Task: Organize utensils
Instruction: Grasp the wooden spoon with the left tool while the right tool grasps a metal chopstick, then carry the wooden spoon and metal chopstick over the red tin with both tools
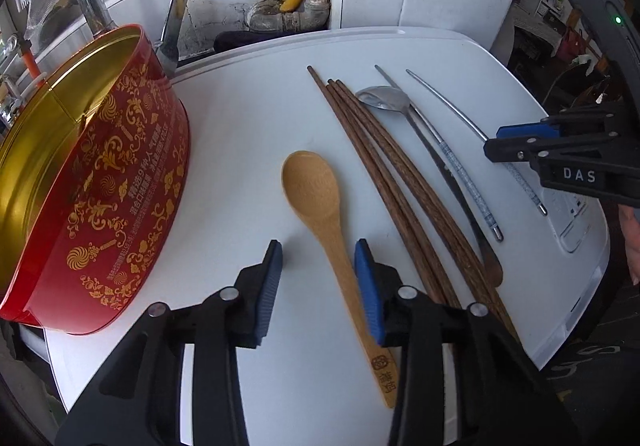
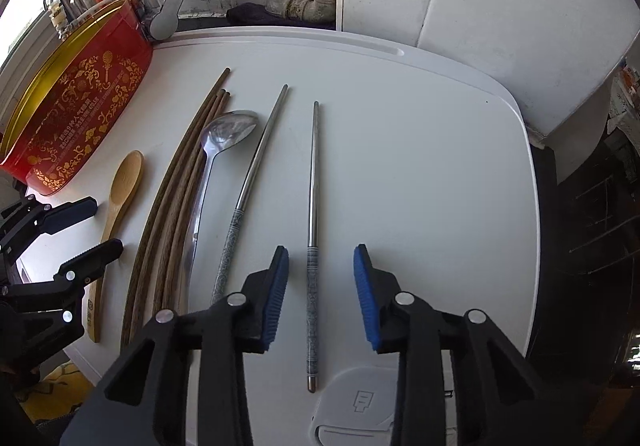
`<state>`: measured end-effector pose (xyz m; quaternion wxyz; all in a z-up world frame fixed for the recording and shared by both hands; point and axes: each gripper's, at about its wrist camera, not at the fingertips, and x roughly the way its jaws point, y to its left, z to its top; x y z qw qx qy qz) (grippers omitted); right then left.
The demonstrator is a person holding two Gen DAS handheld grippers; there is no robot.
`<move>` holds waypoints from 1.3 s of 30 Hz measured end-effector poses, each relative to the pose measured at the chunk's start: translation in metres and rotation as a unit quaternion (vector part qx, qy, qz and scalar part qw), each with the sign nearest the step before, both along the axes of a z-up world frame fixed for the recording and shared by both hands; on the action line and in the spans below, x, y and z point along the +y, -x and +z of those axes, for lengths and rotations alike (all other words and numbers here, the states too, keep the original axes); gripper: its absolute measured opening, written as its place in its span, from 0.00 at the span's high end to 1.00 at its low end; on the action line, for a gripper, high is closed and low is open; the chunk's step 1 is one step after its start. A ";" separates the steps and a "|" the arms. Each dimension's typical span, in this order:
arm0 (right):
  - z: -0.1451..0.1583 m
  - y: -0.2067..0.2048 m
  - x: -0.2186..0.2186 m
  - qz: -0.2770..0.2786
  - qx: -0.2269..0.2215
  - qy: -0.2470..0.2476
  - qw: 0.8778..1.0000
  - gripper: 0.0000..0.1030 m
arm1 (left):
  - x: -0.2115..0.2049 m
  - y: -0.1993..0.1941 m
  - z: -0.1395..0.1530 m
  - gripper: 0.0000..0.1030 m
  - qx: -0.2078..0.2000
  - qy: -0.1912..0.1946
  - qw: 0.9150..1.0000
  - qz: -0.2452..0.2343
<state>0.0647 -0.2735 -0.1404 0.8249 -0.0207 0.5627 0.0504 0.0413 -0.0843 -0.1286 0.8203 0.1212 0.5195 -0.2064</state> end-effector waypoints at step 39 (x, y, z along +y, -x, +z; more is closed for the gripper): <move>0.168 -0.031 0.163 0.158 -0.036 -0.218 0.963 0.94 | 0.204 -0.002 0.143 0.91 -0.024 0.162 0.977 0.134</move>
